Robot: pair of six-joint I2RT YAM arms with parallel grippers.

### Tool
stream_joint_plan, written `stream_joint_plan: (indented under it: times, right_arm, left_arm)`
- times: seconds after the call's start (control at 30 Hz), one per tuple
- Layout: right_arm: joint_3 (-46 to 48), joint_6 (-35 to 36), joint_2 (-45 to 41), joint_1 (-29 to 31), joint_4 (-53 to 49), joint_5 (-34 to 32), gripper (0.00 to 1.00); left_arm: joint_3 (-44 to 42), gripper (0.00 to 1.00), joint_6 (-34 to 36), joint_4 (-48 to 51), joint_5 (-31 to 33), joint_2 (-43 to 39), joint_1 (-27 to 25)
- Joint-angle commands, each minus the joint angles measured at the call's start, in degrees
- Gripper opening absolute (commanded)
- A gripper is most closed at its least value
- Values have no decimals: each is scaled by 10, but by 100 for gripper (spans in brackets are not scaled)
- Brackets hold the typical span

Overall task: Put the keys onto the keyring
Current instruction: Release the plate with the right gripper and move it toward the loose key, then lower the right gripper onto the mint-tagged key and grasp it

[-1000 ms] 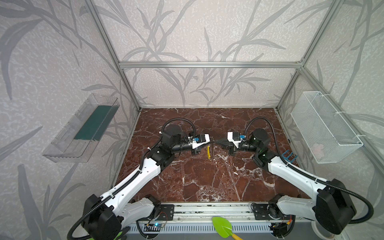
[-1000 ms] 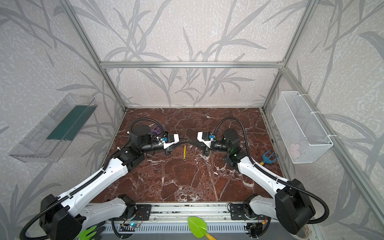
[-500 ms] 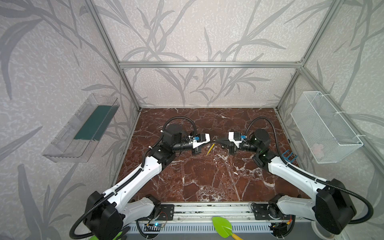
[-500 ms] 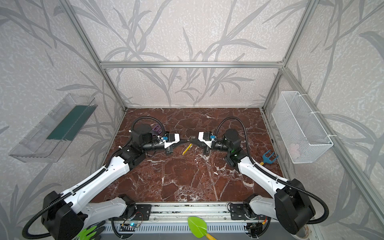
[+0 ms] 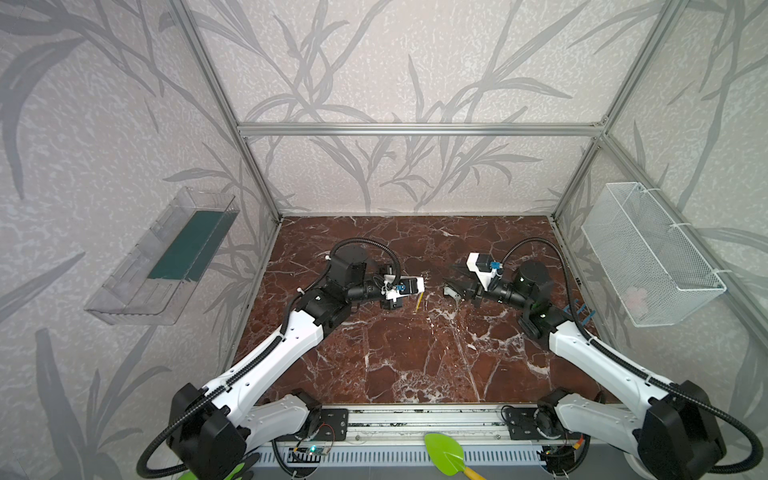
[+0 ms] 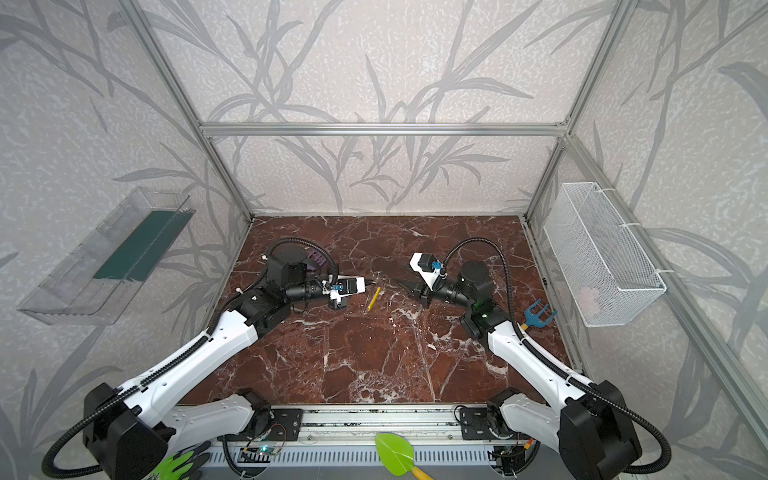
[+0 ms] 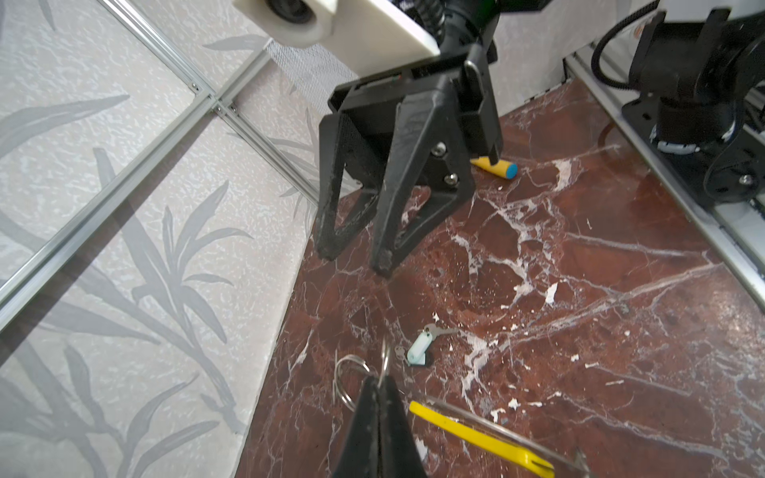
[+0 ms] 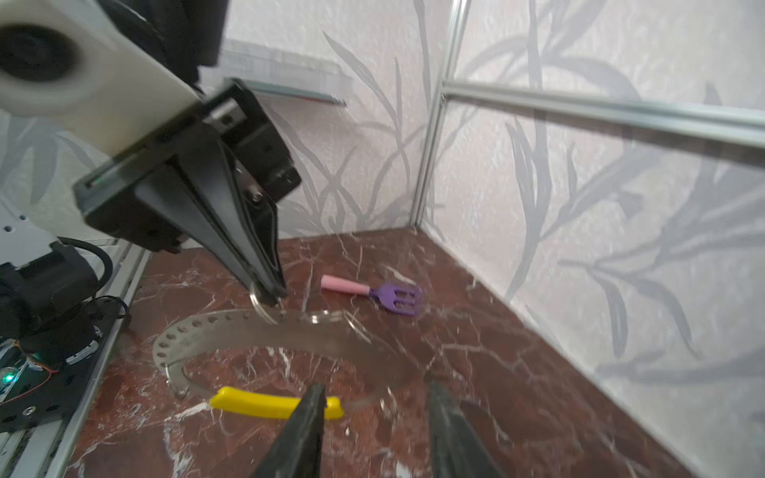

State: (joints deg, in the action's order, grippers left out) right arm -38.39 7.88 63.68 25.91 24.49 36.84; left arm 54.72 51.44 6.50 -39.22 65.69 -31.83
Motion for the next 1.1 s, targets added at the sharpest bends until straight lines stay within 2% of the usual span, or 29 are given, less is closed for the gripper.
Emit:
stream_joint_plan:
  times: [0.0, 0.07, 0.2, 0.3, 0.33, 0.57, 0.77, 1.07]
  right_arm:
    - [11, -92, -9, 4, -122, -134, 38]
    - [20, -154, 1, 11, -155, -192, 36]
    - [9, -186, 52, 37, -228, -295, 34]
    - [-27, -242, 104, 37, -300, -400, 32]
    - [-42, -258, 119, 37, -320, -411, 32]
    - [-61, -326, 208, 37, -288, -438, 28]
    - [-111, -340, 280, 37, -288, -414, 28]
    - [-137, -357, 326, 36, -279, -425, 27]
  left_arm:
    - [10, 0, 58, 33, 34, -8, 5]
    - [5, 0, 62, 32, 42, -10, 9]
    - [-5, 0, 59, 16, 37, -5, 17]
    - [-7, 0, 54, 5, 31, 2, 20]
    - [-9, 0, 51, -1, 30, 3, 21]
    - [-24, 0, 37, -20, 26, 1, 30]
    - [-29, 0, 27, -28, 21, 2, 36]
    - [-30, 0, 20, -33, 14, 8, 44]
